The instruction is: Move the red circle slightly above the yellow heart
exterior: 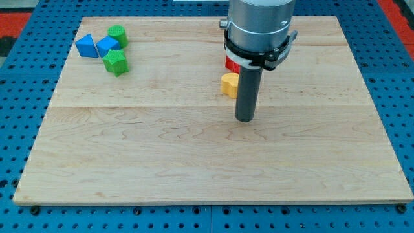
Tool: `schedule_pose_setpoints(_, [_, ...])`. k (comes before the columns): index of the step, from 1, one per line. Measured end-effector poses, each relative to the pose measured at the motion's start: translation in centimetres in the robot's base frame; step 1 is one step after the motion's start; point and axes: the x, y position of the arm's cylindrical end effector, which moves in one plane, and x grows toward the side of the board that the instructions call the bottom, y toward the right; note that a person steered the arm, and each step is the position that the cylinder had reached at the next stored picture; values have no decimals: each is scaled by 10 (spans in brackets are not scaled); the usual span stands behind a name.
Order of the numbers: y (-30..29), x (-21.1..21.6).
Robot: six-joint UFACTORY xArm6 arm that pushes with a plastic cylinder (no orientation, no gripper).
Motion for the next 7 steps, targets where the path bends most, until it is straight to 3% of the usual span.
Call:
schedule_pose_setpoints(1, [60,-33])
schedule_pose_setpoints(2, [58,-76])
schedule_pose_setpoints(3, [40,-92])
schedule_pose_setpoints(7, [-8,-85])
